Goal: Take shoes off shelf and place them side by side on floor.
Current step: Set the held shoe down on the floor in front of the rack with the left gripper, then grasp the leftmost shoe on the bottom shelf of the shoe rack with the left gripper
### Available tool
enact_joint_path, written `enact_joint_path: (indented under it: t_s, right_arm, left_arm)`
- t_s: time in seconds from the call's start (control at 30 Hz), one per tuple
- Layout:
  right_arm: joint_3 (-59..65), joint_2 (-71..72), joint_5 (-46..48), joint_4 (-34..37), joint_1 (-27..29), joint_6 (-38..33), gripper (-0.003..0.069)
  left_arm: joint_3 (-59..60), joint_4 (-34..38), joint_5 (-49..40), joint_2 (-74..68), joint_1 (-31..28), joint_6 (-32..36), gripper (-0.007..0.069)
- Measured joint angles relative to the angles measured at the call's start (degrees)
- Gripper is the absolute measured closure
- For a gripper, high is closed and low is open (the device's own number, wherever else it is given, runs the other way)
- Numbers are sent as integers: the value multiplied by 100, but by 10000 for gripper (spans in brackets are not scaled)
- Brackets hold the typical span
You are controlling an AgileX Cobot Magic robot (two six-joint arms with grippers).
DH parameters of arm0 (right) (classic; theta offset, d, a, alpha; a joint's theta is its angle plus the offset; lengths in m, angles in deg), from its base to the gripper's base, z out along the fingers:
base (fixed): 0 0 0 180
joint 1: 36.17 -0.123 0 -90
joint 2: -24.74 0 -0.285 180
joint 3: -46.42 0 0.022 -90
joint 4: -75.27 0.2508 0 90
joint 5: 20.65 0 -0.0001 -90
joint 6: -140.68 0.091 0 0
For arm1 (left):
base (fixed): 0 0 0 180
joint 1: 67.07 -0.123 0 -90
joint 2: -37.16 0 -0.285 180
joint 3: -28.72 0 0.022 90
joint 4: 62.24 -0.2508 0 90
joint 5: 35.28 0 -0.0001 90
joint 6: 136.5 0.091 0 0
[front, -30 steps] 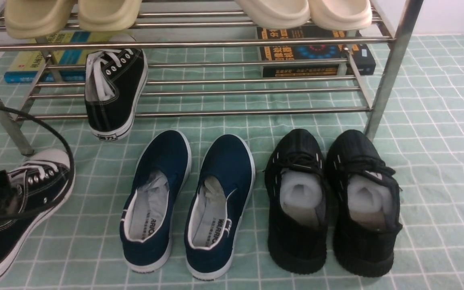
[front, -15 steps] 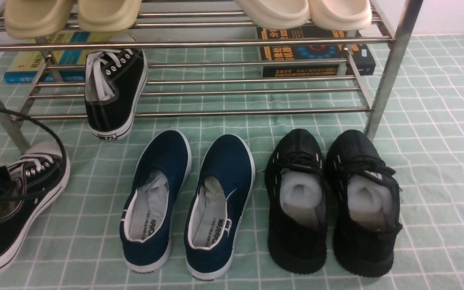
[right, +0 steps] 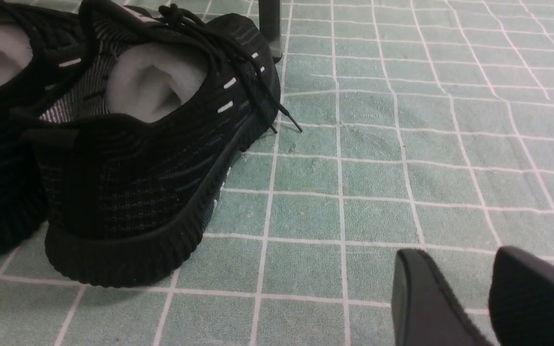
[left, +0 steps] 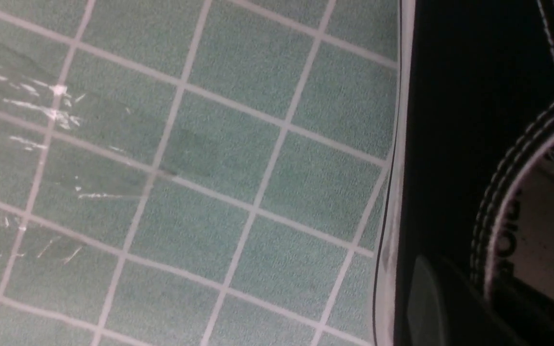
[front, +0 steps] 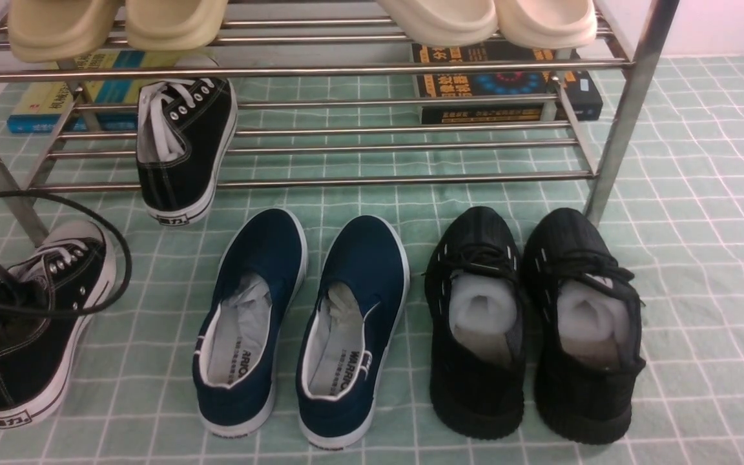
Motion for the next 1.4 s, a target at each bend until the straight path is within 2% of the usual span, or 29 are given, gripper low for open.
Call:
enact_joint_path:
  t_s: [0.27, 0.47, 0.53, 0.67, 0.8, 0.83, 0.87, 0.97, 1.07, 1.23, 1.4]
  right_arm:
    - [0, 0, 0, 0, 0, 0, 421]
    - [0, 0, 0, 0, 0, 0, 421]
    - [0, 0, 0, 0, 0, 0, 421]
    - [0, 0, 0, 0, 0, 0, 421]
    - [0, 0, 0, 0, 0, 0, 421]
    - [0, 0, 0, 0, 0, 0, 421]
    - [0, 0, 0, 0, 0, 0, 421]
    - [0, 0, 0, 0, 0, 0, 421]
    - [0, 0, 0, 0, 0, 0, 421]
    - [0, 0, 0, 0, 0, 0, 421]
    - [0, 0, 0, 0, 0, 0, 421]
  left_arm:
    - [0, -96, 230, -26, 0, 41, 570]
    - [0, -96, 311, -26, 0, 52, 467]
    - [-30, -82, 242, -26, 0, 52, 400]
    - [-298, 101, -113, 16, 0, 52, 351]
    - [-956, 710, -632, 44, 0, 127, 340]
    - [-1207, 1139, -803, 44, 0, 329, 340]
    - [-1264, 1192, -817, 44, 0, 357, 340]
    - [-1699, 2139, -924, 36, 6, 884, 340]
    - [-2005, 2615, -817, -81, 154, 1135, 338]
    - [-2427, 2773, -370, -496, 636, 1208, 328]
    - [-2809, 2779, 112, -1076, 967, 1219, 267]
